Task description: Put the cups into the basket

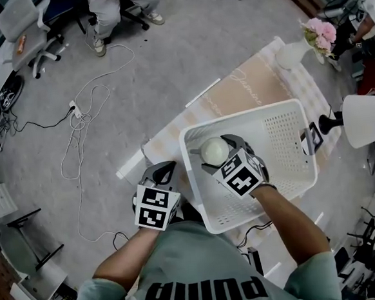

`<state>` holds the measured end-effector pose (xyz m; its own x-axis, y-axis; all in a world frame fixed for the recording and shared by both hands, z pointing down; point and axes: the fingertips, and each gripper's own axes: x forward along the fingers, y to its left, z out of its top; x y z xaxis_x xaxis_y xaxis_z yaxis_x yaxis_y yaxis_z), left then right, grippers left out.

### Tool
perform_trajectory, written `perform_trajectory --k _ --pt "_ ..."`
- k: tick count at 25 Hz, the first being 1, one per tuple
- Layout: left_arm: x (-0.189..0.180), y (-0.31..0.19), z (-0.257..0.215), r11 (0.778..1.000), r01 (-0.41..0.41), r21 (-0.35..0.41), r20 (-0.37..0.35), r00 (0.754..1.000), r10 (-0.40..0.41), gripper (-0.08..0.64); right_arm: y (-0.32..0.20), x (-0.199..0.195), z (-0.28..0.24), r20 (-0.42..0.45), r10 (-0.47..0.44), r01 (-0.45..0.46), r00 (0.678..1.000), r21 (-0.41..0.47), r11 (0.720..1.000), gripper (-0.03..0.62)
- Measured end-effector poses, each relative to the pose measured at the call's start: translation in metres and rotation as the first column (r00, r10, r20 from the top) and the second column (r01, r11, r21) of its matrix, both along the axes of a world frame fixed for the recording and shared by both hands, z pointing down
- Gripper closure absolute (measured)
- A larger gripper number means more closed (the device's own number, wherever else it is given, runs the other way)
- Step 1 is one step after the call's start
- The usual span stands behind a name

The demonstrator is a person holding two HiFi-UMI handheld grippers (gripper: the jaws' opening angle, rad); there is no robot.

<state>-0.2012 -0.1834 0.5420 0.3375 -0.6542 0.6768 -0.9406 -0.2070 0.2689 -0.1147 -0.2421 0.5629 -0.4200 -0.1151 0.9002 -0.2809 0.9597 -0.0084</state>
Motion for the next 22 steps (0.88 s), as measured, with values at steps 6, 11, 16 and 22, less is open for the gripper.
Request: perform_trajectory --k 6,11,16,22 --pt "0.003 -0.001 -0.002 1.000 -0.013 0.002 -0.015 1.000 0.013 0.555 0.001 0.003 0.005 -0.025 -0.005 0.005 1.000 -0.008 1.000 0.195" --pt "0.003 -0.001 -0.005 1.000 -0.023 0.008 -0.018 1.000 0.024 0.555 0.003 0.004 0.006 -0.038 -0.016 0.015 0.999 -0.007 1.000 0.195" --pt "0.001 -0.001 -0.012 0.999 -0.030 0.024 -0.011 0.999 0.030 0.555 0.006 0.008 0.003 -0.051 -0.023 0.022 0.998 -0.021 1.000 0.189" --pt "-0.002 0.003 -0.020 0.998 -0.046 0.035 -0.012 0.999 0.046 0.555 0.003 0.006 -0.018 -0.023 -0.011 0.012 1.000 0.011 1.000 0.176"
